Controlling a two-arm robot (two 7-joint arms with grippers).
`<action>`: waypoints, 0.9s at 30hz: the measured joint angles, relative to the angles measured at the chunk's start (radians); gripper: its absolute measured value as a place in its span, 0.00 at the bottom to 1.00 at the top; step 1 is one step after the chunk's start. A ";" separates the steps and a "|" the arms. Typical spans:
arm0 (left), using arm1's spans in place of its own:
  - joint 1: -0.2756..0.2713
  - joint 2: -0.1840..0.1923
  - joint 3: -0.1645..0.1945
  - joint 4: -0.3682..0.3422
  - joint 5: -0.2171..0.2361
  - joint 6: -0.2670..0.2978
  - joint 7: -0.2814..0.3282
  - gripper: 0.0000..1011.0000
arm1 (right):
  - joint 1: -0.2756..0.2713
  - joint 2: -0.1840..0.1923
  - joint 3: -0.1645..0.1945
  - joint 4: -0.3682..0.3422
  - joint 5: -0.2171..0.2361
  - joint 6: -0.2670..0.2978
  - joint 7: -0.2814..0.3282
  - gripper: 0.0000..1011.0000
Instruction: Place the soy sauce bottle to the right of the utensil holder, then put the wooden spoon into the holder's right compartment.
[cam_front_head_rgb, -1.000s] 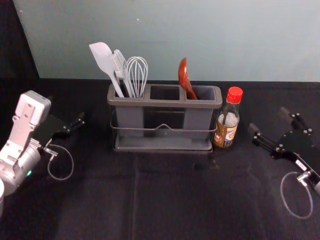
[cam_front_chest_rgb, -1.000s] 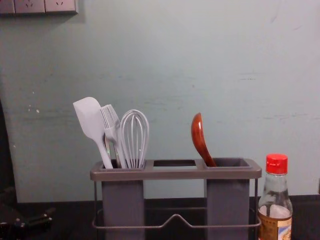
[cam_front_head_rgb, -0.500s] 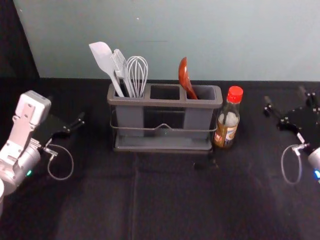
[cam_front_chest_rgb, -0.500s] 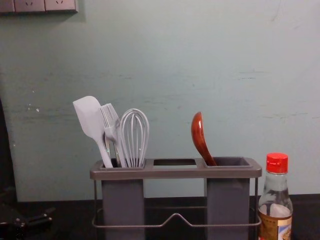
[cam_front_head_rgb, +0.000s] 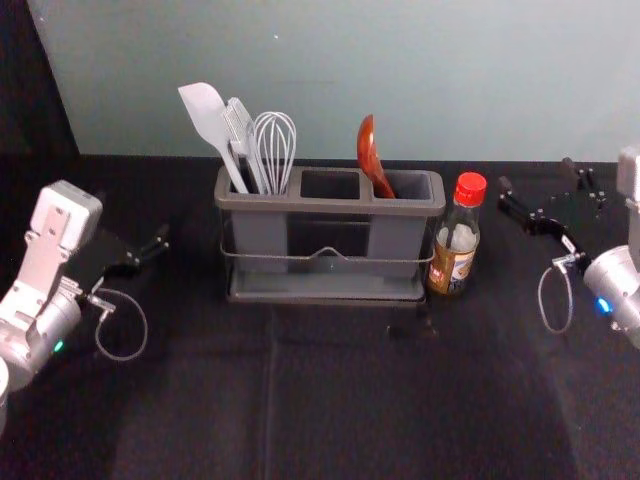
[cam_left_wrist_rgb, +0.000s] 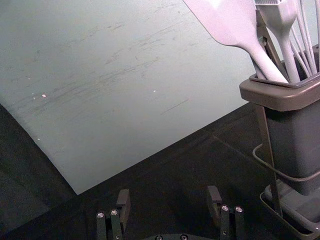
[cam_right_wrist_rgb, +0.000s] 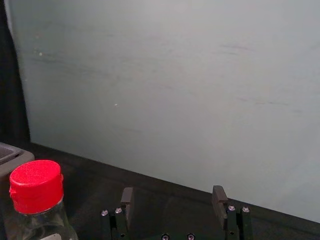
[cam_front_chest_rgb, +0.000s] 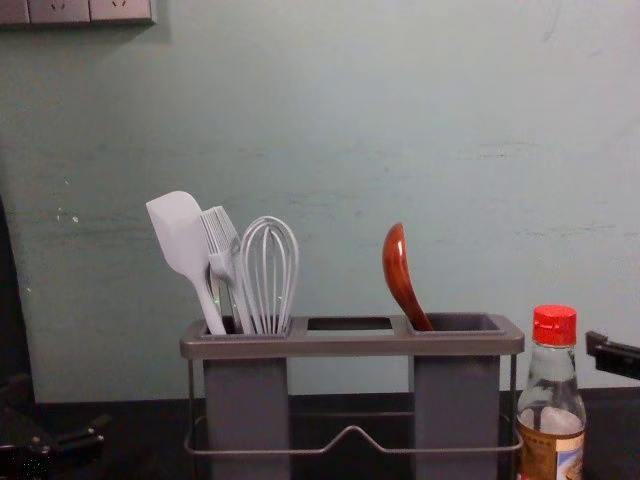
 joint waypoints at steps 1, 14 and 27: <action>0.000 0.000 0.000 0.000 0.000 0.000 0.000 0.99 | 0.005 0.000 -0.002 0.004 -0.001 0.005 0.004 0.99; 0.000 0.000 0.000 0.000 0.000 0.000 0.000 0.99 | 0.018 0.001 -0.008 0.015 -0.004 0.011 0.018 0.99; 0.000 0.000 0.000 0.000 0.000 0.000 0.000 0.99 | 0.016 0.000 -0.007 0.013 -0.004 0.011 0.017 0.99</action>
